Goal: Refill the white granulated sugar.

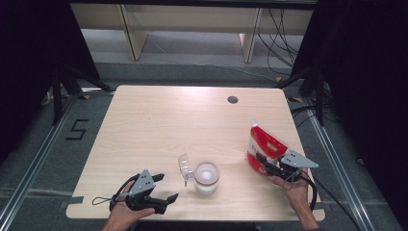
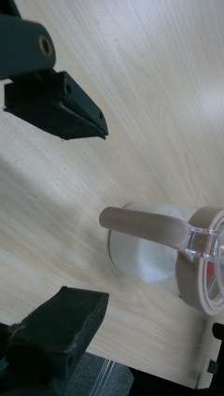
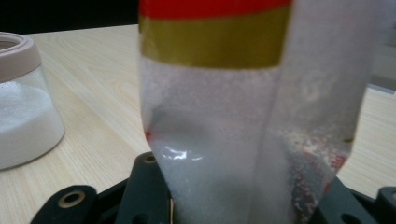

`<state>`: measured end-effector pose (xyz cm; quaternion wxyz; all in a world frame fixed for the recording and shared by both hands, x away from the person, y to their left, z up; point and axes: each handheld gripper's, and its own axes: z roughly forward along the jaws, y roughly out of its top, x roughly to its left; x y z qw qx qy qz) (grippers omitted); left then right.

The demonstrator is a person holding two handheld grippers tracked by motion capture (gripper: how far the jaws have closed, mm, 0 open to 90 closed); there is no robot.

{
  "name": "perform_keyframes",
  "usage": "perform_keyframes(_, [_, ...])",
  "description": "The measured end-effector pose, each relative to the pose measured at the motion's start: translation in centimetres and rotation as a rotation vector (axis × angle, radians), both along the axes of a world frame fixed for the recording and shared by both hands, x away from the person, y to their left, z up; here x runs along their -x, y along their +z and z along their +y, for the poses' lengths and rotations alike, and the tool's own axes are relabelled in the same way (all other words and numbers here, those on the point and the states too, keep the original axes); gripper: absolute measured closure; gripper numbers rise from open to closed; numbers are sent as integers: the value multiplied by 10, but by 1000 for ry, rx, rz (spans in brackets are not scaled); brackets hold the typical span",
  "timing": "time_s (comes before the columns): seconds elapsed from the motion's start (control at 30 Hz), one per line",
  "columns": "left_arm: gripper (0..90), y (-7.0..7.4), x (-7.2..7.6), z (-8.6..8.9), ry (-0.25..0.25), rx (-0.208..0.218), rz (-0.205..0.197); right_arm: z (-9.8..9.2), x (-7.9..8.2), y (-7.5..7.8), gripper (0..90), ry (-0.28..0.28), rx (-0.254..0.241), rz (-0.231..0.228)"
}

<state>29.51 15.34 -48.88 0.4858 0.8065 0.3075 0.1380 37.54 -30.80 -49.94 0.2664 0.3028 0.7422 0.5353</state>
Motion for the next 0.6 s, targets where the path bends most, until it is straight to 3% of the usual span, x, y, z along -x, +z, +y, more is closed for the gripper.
perform_keyframes(0.03, [165,0,1,-1,3,25,4,0,1,0,626,-5,6,-3])
perform_keyframes(0.13, [165,0,1,-1,2,21,1,-1,5,1,588,-27,-10,23])
perform_keyframes(0.17, [165,0,1,-1,1,24,1,-2,4,0,579,-28,-18,9])
perform_keyframes(0.23, [165,0,1,-1,4,30,1,-3,10,2,562,-43,-40,83])
perform_keyframes(0.3, [165,-1,1,-2,5,34,5,-5,9,2,547,-38,-25,50])
perform_keyframes(0.37, [165,0,1,-1,5,23,4,-7,6,2,531,-36,-5,-22])
perform_keyframes(0.4, [165,0,0,1,-3,-11,-2,-5,11,3,528,-44,-18,27])
perform_keyframes(0.43, [165,0,0,-1,2,16,3,-5,10,3,522,-41,-19,14])
perform_keyframes(0.6, [165,0,1,-1,3,22,4,-7,12,5,440,-56,4,10])
